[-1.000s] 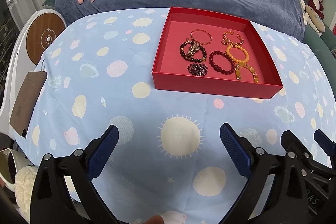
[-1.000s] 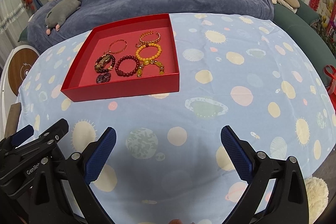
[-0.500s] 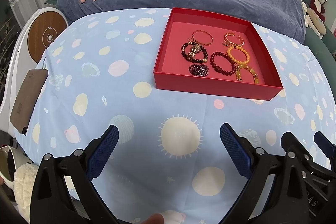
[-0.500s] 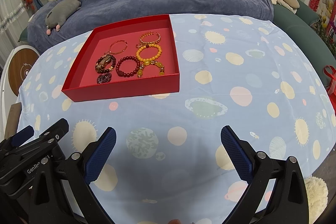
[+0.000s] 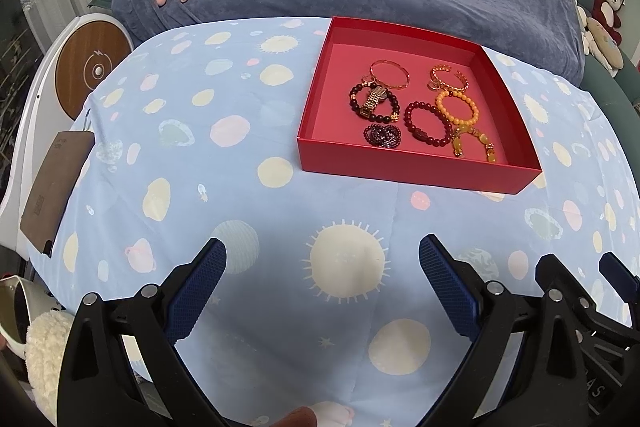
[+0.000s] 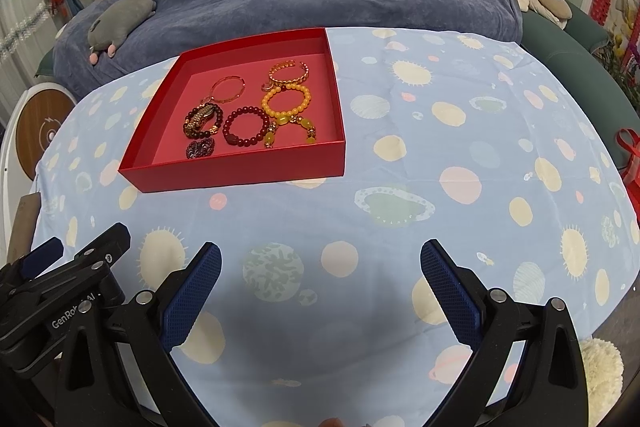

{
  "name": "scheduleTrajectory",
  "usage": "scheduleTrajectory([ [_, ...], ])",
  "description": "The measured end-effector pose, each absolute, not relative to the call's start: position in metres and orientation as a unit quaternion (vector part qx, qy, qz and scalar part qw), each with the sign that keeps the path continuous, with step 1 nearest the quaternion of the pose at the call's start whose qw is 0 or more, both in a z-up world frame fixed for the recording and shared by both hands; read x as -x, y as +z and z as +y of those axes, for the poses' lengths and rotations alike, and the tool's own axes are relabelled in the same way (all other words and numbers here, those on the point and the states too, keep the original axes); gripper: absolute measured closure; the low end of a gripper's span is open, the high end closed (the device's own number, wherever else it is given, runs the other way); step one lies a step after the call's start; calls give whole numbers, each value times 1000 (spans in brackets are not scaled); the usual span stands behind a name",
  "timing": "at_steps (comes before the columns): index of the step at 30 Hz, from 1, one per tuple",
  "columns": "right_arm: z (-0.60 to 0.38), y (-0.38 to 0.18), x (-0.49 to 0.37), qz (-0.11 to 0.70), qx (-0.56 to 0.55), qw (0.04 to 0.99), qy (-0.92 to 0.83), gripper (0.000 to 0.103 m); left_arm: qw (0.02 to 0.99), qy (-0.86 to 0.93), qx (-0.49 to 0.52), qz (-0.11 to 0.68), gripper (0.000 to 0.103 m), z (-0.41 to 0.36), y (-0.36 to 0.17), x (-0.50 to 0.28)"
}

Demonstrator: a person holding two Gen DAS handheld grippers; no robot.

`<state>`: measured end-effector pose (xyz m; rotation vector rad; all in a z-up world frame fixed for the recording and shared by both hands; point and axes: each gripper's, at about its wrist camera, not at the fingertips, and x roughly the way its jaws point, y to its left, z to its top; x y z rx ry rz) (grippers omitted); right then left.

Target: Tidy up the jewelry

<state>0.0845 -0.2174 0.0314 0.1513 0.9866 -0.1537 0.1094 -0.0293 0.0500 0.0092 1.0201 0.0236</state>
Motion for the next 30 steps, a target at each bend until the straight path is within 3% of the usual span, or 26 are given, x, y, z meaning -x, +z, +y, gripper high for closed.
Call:
scheduleTrajectory([
  [30,-213,33,-86,472,-66,876,-70,7,878,24,-17,477,10,-31,53,-113],
])
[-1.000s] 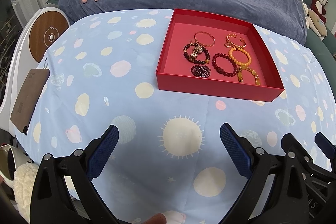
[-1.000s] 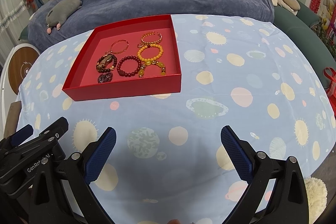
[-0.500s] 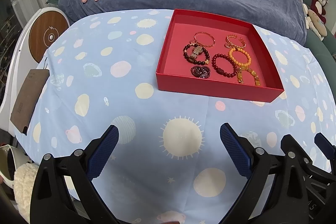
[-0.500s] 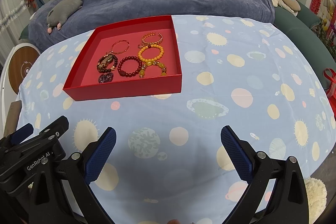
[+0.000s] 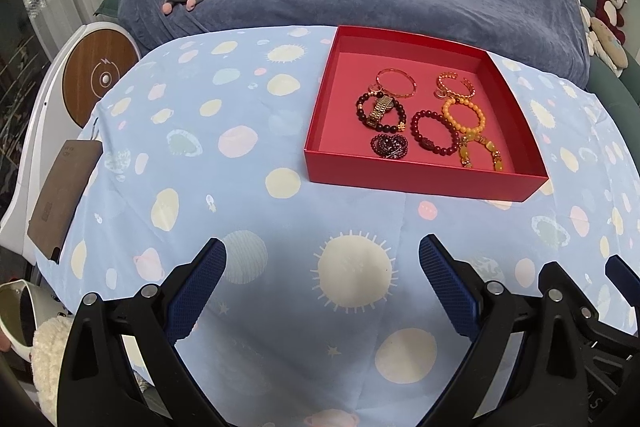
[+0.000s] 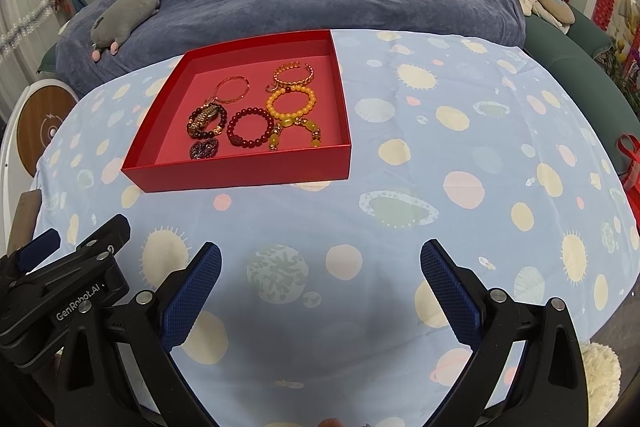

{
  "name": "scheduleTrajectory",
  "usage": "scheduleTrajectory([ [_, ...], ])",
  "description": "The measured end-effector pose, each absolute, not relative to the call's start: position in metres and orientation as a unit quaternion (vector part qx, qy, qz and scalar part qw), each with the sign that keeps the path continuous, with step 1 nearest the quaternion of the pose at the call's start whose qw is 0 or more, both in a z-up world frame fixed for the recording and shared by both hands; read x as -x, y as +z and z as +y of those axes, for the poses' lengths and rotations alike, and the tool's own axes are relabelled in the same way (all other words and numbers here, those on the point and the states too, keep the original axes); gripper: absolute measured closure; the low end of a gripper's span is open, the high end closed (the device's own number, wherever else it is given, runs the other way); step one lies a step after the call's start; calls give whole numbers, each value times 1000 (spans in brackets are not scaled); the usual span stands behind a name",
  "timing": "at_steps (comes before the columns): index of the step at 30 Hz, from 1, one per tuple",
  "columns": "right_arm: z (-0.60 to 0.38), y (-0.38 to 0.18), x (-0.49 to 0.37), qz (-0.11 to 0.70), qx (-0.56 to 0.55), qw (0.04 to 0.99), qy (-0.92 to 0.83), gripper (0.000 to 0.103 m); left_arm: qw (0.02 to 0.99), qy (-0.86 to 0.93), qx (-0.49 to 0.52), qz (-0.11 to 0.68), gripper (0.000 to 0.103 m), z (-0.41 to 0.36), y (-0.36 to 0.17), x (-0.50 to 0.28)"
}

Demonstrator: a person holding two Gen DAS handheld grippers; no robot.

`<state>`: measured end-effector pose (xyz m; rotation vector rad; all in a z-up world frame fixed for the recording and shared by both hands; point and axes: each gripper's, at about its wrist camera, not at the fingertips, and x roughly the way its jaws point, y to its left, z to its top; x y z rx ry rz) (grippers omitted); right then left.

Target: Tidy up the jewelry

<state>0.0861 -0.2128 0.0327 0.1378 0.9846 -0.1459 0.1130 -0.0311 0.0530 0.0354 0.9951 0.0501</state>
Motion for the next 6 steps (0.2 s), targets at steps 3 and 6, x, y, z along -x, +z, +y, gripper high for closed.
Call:
scheduleTrajectory([
  [3,-213,33,-87,471,-66,877,-70,7,880,22,-21,474,10,-32,54,-114],
  [6,-213,33,-87,470,-66,878,-71,7,880,22,-21,474,10,-32,55,-114],
])
